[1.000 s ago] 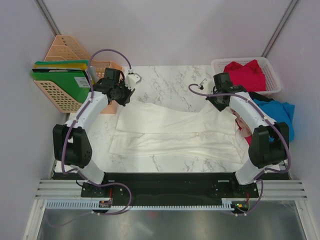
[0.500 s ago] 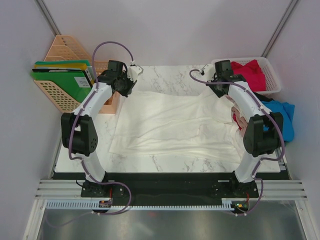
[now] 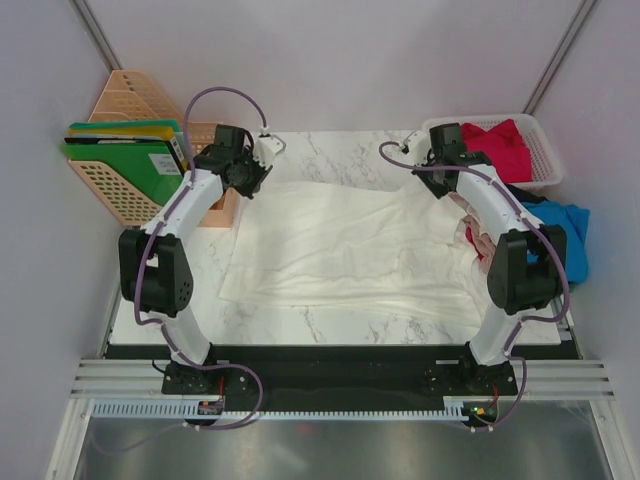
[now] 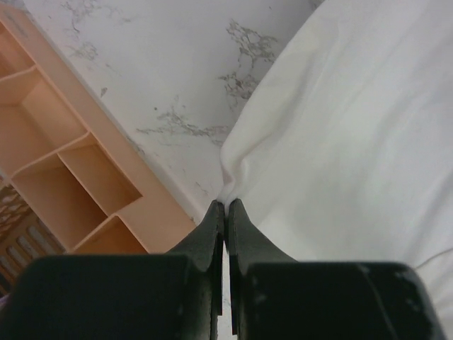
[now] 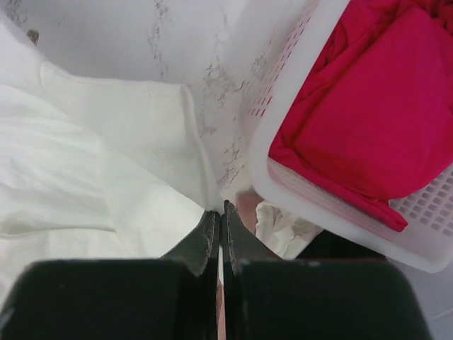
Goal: Fold and stack the t-shirts
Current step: Grap the side of the flattened tshirt furthest away from the robot with both arms, then fold the other side of the tshirt into a rectangle
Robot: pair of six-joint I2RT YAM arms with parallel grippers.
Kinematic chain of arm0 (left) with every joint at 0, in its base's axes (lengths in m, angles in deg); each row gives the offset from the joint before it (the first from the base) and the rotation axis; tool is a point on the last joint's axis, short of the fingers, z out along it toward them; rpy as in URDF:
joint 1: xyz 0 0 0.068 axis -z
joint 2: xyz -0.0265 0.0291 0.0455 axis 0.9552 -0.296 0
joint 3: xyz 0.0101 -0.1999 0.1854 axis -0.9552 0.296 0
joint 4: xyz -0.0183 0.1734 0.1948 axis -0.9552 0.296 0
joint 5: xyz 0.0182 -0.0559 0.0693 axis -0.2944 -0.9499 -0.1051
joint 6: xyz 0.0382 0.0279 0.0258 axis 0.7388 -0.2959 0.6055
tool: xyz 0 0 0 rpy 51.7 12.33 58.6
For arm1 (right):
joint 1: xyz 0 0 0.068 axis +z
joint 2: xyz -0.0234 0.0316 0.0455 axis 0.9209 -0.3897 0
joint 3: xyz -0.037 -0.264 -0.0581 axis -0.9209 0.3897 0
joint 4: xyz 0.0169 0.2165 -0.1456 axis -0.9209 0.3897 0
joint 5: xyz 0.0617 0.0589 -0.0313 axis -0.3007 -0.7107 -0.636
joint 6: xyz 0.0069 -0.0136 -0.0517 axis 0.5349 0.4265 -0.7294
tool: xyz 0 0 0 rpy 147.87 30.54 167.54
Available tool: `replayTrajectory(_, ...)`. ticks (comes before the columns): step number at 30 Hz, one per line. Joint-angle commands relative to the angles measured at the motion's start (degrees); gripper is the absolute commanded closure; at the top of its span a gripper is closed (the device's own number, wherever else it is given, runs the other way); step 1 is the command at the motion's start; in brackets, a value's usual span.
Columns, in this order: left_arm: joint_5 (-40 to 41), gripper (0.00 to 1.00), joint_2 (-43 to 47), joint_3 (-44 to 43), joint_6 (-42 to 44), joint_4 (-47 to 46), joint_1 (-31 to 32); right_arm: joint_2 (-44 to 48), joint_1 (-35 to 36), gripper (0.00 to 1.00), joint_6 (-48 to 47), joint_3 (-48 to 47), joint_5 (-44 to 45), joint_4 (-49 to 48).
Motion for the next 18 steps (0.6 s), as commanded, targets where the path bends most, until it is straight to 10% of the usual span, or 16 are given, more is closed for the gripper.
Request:
replayTrajectory(1,0.3,0.98,6.6,4.9,2.8,-0.4,-0.3,5.6,-0.3,1.0,-0.5,4.2,-0.6,0.1)
replayTrajectory(18,-2.9,0.98,30.4,34.2,0.5,0.5,-0.2,25.0,-0.1,1.0,-4.3,23.4,-5.4,4.9)
